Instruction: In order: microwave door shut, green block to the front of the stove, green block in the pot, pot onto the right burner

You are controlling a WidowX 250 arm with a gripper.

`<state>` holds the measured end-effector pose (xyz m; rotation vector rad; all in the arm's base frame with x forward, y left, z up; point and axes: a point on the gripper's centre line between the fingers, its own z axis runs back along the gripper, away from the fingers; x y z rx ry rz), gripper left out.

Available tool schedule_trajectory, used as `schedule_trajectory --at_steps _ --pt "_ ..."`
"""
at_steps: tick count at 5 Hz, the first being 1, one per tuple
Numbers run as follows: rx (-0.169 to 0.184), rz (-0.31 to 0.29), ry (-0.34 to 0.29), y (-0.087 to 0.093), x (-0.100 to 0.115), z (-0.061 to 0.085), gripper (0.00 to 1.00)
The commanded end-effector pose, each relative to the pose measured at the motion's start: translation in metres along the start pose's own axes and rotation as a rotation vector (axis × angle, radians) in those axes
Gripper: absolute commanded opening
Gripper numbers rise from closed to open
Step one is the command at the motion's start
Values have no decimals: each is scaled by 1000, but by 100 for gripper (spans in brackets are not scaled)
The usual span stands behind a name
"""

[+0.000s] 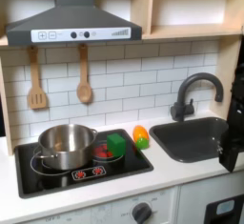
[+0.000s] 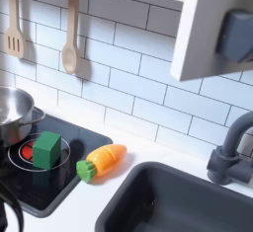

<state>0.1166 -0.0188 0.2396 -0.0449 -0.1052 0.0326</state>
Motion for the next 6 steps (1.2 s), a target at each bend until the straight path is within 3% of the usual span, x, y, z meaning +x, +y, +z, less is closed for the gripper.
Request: schedule_trajectory --at_steps 1,2,5,6 --pt "0 0 0 0 0 0 100" --pt "-70 -1 13 11 3 6 100" --pt "-130 46 -8 19 7 10 100" --pt "-196 43 -18 20 10 13 100"
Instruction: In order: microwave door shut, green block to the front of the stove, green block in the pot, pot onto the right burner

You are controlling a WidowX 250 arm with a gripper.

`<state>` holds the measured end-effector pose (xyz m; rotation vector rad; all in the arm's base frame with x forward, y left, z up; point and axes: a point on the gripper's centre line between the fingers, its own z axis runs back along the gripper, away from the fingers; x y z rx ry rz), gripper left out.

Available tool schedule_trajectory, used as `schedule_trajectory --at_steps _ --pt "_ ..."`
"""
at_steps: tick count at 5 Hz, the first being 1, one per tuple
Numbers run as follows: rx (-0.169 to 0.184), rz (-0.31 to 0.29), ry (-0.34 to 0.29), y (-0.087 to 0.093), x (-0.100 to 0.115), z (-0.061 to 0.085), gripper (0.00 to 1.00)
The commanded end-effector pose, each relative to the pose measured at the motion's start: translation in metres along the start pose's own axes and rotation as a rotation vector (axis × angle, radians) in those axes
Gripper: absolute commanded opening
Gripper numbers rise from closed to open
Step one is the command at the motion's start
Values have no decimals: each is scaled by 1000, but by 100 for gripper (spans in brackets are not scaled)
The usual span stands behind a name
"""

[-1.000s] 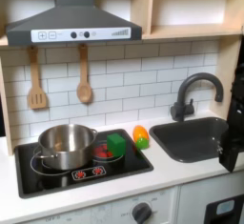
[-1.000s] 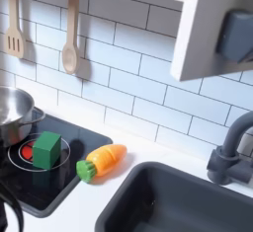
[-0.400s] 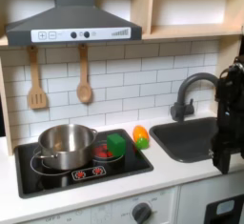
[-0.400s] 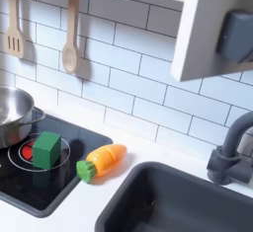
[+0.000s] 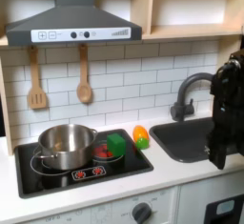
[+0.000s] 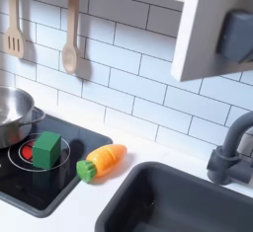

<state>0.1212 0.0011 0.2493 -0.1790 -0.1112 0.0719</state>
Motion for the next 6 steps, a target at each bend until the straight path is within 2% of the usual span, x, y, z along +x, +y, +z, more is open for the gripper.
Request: schedule_trajectory --at_steps 1,2,3,4,5,6 --pt "-163 -62 0 -5 7 5 100" --pt "-180 -86 -14 -15 9 10 100" --pt "-209 -79 -34 -17 16 13 100" --pt "-211 -77 -36 -20 15 13 100" --pt "-211 -111 -34 -32 17 12 100" --pt "-228 -155 -26 -48 16 10 100"
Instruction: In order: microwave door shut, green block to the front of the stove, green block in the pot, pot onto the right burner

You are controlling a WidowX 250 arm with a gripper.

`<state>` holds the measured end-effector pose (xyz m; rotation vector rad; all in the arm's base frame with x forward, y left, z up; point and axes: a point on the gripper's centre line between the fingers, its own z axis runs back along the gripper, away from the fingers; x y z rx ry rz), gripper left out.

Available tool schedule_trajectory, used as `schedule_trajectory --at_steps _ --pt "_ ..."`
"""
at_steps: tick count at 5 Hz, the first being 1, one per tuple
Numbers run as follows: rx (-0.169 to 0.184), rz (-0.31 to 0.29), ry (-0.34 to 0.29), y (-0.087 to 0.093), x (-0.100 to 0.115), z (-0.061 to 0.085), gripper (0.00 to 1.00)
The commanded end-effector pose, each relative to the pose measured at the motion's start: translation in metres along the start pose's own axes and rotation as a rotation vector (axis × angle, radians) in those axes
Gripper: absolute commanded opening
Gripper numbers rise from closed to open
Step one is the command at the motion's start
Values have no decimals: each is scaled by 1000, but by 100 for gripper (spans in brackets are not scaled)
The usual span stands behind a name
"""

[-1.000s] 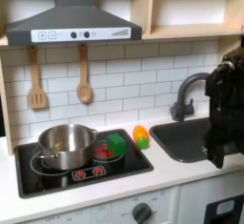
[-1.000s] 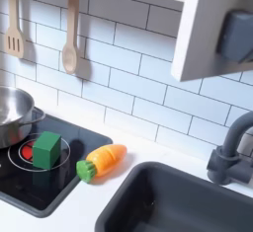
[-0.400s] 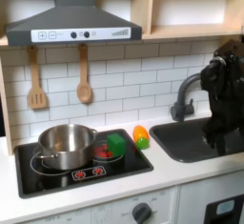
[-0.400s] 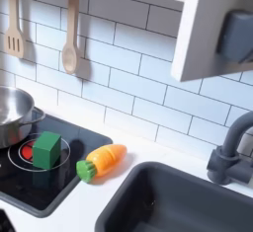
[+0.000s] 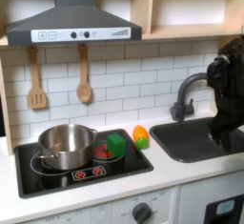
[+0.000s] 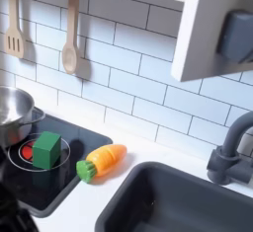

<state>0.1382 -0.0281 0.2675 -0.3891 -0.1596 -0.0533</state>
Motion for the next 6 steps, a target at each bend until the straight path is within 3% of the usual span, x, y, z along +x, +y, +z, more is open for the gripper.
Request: schedule_trajectory --at_steps 1,3,4,6 --pt "-40 -64 1 -29 1 -3 100" --pt "-65 -77 -4 -41 4 -1 100" --pt "-134 -100 -41 -48 11 9 100" --pt "-204 -106 -104 -58 26 26 100"
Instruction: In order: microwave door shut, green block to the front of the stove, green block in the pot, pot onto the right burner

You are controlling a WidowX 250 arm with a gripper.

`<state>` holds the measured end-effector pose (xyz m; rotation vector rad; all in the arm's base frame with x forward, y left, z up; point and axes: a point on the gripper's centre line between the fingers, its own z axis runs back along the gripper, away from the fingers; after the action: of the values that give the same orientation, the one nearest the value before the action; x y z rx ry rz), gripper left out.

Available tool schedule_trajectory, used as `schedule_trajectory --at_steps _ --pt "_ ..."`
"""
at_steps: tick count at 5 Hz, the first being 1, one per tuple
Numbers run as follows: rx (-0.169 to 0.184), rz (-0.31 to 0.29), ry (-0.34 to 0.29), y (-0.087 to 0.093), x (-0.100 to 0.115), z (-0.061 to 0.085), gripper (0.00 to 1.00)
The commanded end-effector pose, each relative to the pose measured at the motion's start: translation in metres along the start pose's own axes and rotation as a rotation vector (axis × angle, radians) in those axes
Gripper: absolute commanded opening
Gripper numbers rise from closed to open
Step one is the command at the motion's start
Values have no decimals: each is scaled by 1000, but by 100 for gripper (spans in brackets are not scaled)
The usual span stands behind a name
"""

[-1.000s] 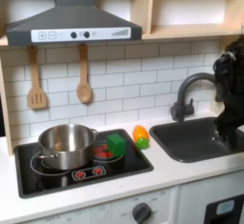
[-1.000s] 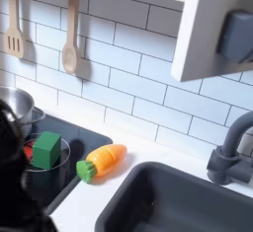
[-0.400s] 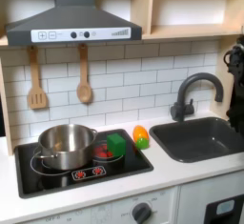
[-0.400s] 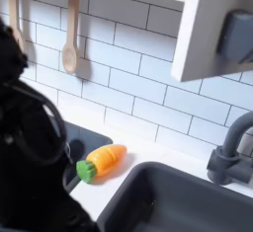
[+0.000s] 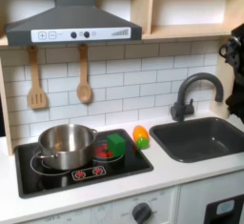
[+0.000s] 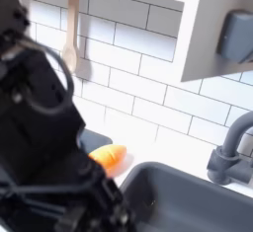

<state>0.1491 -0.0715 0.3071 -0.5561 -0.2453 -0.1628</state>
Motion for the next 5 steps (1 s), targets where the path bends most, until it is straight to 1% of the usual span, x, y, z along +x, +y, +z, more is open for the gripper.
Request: schedule_trajectory --at_steps 1,2,3,4,5 --pt "-62 -18 -73 -11 16 13 100" --pt "-95 -24 -101 -13 21 18 100" --pt "-116 -47 -131 -14 25 22 100" --pt "-182 -84 -155 -13 25 26 100" --pt "-234 -98 -196 -9 26 33 100"
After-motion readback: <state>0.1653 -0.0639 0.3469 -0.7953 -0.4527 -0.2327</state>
